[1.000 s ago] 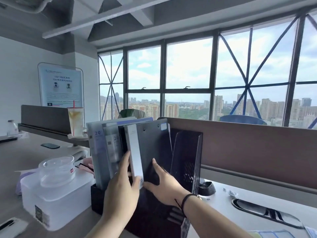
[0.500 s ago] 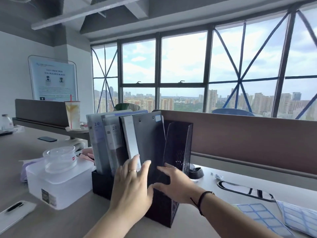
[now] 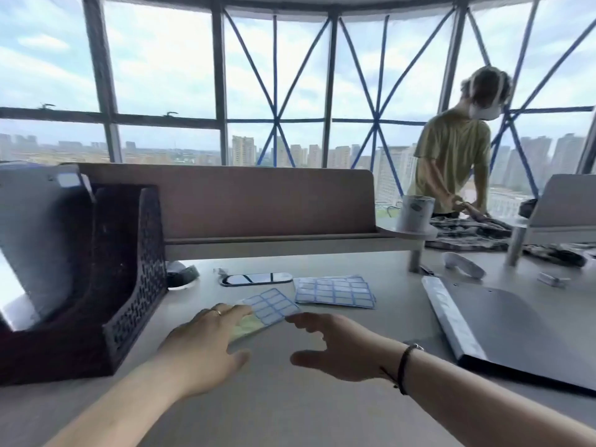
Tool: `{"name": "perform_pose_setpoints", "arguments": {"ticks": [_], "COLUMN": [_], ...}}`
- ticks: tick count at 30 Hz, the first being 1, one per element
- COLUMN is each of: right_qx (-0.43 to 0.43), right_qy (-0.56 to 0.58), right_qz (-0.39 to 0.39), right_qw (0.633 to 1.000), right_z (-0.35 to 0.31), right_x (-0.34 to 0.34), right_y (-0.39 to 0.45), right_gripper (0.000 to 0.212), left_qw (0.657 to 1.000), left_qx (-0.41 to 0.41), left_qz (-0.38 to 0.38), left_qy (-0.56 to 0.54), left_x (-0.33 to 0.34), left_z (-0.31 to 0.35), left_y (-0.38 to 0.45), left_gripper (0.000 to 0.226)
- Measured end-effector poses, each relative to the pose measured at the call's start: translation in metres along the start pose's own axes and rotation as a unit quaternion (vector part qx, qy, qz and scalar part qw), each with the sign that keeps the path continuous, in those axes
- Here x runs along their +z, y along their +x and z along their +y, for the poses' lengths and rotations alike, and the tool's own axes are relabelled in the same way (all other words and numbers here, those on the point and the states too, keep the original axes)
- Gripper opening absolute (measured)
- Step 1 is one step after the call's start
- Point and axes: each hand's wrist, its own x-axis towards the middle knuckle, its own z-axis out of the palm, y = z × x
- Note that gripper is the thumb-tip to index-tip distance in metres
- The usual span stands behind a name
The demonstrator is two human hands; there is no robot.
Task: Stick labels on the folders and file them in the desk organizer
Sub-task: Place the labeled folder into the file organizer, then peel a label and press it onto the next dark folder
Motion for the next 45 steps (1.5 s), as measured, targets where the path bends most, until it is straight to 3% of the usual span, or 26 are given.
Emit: {"name": "perform_pose_setpoints", "arguments": {"ticks": [9, 17, 25, 29, 33, 35, 37, 40, 42, 45], "right_qx": [0.187, 0.292, 0.344, 0.349, 0.378, 0.380, 0.376, 0.379, 0.381, 0.372], "right_qy": [0.016, 0.003, 0.022, 0.004, -0.007, -0.035, -0.047, -0.051, -0.049, -0.047], "right_qz": [0.095, 0.154, 0.150, 0.129, 0.089, 0.077, 0.083, 0.085, 0.085, 0.087], "right_qw": [0.978, 0.944, 0.927, 0.928, 0.922, 0.921, 0.922, 0.920, 0.919, 0.923], "right_z": [0.123, 0.206, 0.266, 0.289, 0.310, 0.314, 0.316, 0.315, 0.310, 0.299], "right_x": [-0.066, -0.086, -0.104, -0.112, -0.101, -0.093, -0.088, -0.085, -0.085, -0.083], "right_y": [-0.165, -0.244, -0.230, -0.207, -0.196, -0.196, -0.196, -0.196, -0.196, -0.198], "right_gripper": [0.070, 0.075, 0.072, 0.069, 0.066, 0.065, 0.064, 0.062, 0.062, 0.064], "left_qw": [0.983, 0.952, 0.945, 0.932, 0.858, 0.848, 0.863, 0.877, 0.895, 0.889], "left_qx": [0.151, 0.194, 0.102, 0.010, -0.096, -0.106, -0.083, -0.040, -0.015, 0.013], "left_qz": [-0.076, -0.137, -0.174, -0.148, -0.131, -0.130, -0.113, -0.130, -0.134, -0.135], "left_qy": [-0.075, -0.195, -0.257, -0.331, -0.488, -0.503, -0.485, -0.461, -0.425, -0.438], "left_x": [0.058, 0.104, 0.130, 0.141, 0.153, 0.161, 0.164, 0.162, 0.163, 0.156], "left_z": [0.164, 0.288, 0.353, 0.366, 0.365, 0.363, 0.363, 0.365, 0.363, 0.352], "left_y": [0.035, 0.065, 0.135, 0.172, 0.195, 0.204, 0.207, 0.196, 0.191, 0.183], "left_gripper": [0.067, 0.062, 0.067, 0.063, 0.022, 0.046, 0.073, 0.068, 0.078, 0.083]}}
